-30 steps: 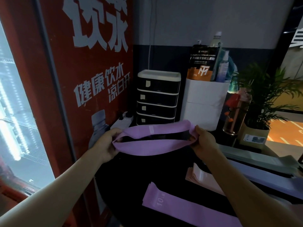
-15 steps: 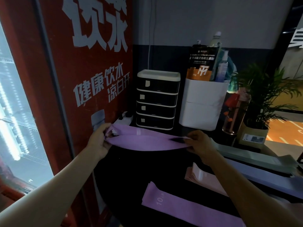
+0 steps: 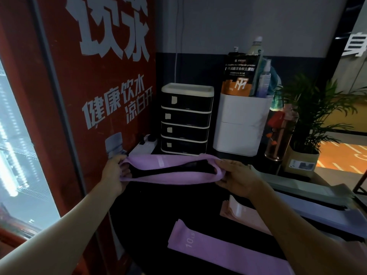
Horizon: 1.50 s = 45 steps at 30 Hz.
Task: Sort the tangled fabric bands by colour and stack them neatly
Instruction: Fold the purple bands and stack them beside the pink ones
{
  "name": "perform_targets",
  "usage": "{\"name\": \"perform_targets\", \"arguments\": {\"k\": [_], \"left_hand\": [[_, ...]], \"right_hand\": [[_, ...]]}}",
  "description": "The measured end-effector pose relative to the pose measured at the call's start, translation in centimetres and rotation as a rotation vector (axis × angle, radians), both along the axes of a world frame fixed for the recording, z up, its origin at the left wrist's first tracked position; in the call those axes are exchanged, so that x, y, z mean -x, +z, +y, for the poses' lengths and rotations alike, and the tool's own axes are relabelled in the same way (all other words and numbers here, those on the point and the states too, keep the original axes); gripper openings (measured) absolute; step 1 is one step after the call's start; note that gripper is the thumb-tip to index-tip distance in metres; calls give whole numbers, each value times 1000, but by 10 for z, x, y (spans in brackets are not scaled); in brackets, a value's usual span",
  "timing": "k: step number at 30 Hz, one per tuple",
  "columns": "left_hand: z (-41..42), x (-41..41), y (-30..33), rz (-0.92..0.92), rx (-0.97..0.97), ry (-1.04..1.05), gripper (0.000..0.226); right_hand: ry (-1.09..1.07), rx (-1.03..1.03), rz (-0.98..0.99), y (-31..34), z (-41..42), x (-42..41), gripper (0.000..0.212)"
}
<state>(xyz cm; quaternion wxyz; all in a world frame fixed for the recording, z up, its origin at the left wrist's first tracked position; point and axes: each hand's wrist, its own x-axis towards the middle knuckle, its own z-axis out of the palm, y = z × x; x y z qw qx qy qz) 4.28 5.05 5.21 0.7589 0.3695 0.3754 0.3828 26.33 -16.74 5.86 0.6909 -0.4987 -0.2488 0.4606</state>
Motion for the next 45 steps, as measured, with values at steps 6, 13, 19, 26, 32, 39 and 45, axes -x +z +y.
{"name": "perform_targets", "arguments": {"k": [6,13,19,26,32,39,45], "left_hand": [[-6,-13,4,101,-76,-75,28],[0,-23,18,241,-130,-22,26],[-1,-33,9,661,-504,-156,26],[-48,-50,36,436,-779,-562,13],[-66,-61,33,335,-875,-661,23],[-54,-53,52,235,-823,-524,13],[-55,-58,67,160,-740,-408,11]], "right_hand": [[-23,-50,101,5,10,1,66],[-78,-208,191,26,3,8,22],[-148,-152,170,29,8,11,19],[-88,-102,94,42,27,27,19],[-83,-139,31,65,40,37,21],[-101,-10,-147,76,36,32,12],[-191,234,-582,80,34,45,26]]}}
